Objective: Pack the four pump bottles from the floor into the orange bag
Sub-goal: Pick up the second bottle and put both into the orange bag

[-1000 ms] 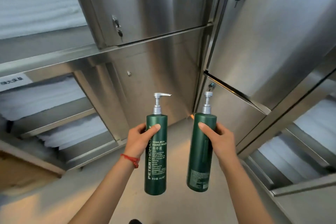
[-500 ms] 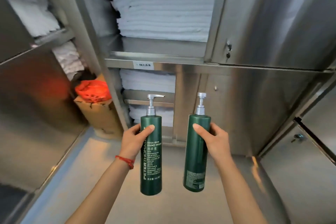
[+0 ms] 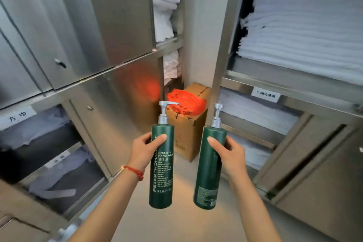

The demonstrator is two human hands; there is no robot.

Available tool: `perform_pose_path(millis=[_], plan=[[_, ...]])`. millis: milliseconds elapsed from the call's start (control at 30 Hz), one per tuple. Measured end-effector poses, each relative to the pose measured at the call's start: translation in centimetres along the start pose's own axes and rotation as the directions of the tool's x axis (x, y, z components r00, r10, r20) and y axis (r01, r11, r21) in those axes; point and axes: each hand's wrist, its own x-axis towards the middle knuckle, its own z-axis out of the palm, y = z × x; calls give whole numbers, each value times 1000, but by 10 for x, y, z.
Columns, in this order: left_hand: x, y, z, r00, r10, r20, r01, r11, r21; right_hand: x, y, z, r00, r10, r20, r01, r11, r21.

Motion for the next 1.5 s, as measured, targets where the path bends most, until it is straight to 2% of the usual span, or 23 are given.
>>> perform_pose_path(millis=[167,300,833,1067,1267,1500], plan=[[55,-6,-64,998,-26,-53,28,999,26,36,8,78,999,20,28,-21,1000,19],[102,-12,-82,998,-36,-44,37,998,43,73,18,113,999,49,22,-49,999,6],[352,-22,-32,996,-81,29,80,996,36,316,47,161,995,62,-72,-66,996,-61],[468,-34,1,986,-69,153,56,995,87,400,67,172,979,40,-198,-49,998,-40],[563,-51,38,942,-75,328,50,995,84,464,87,182,930,64,-361,-94,993,-66],[644,-79,83,896,-118,428,71,990,125,523,108,181,888,45,-457,-89,993,-74]])
